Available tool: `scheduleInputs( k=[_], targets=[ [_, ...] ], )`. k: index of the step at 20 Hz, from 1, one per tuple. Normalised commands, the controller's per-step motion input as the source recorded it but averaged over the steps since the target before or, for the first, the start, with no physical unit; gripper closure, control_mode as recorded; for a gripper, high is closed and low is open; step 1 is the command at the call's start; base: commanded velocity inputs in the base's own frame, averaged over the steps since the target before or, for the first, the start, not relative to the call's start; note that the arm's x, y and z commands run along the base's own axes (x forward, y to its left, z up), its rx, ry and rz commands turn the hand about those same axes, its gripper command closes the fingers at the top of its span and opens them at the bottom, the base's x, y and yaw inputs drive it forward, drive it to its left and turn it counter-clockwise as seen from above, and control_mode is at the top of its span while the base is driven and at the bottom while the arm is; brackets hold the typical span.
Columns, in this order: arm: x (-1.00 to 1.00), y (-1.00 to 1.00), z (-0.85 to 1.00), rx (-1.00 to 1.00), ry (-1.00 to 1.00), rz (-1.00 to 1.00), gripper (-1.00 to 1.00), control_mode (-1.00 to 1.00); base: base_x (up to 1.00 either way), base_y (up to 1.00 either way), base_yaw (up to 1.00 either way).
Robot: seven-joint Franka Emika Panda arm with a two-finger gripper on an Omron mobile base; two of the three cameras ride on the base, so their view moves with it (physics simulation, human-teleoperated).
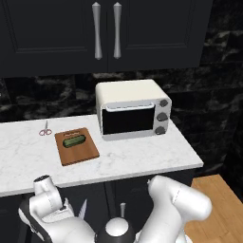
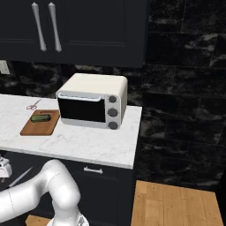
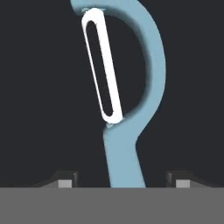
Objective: Place the appropriate cutting tool for cutting the cucumber skin on the cutting board.
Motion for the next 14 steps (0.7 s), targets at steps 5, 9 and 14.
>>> scheduleInputs(
  k=[5, 9, 14],
  targets=[
    [-0.21, 0.15, -0.54, 0.0, 0.0, 0.04, 1.0, -1.0, 0.0, 0.0, 0.0],
    [-0.15, 0.02, -0.21, 0.04, 0.0, 0.03, 1.0, -1.0, 0.0, 0.0, 0.0],
    [-0.54, -0.07, 0.12, 0.04, -0.05, 0.0, 1.0, -1.0, 0.0, 0.0, 0.0]
  ],
)
